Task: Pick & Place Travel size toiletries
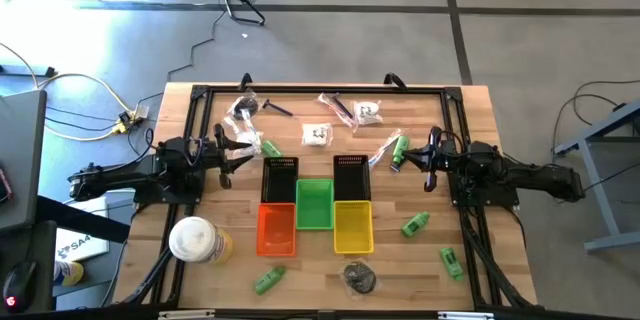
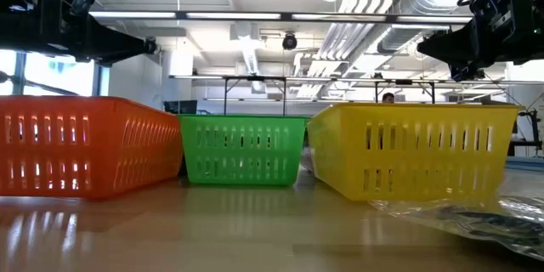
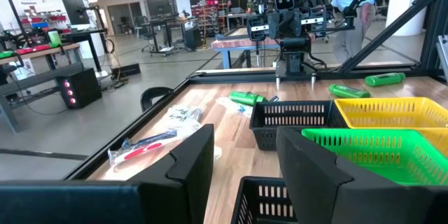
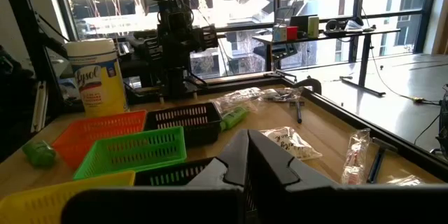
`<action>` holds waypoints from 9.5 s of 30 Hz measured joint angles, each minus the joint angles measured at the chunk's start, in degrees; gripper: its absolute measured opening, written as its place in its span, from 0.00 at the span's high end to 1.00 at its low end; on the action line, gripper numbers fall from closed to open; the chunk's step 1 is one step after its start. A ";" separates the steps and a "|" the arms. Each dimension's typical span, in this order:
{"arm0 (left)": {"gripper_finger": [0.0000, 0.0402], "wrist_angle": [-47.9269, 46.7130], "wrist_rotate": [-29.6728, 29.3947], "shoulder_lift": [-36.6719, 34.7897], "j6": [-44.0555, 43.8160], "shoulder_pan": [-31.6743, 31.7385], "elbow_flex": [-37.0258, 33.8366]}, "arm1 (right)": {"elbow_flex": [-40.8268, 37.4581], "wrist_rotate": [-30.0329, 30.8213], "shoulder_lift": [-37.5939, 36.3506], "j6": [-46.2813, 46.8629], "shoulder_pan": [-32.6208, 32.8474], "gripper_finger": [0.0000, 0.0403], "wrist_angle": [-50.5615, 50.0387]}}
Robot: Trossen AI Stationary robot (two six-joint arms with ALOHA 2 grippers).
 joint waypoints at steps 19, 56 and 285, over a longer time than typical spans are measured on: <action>0.62 0.00 0.01 -0.02 0.00 0.00 0.00 | 0.02 0.00 -0.02 0.00 -0.02 0.99 0.00; 0.62 0.00 0.00 -0.01 -0.01 -0.02 0.00 | 0.01 0.00 -0.01 0.02 0.00 0.99 0.01; 0.62 -0.22 1.01 -0.02 -7.48 0.00 0.00 | 0.02 -0.02 0.00 -1.03 0.00 0.99 0.55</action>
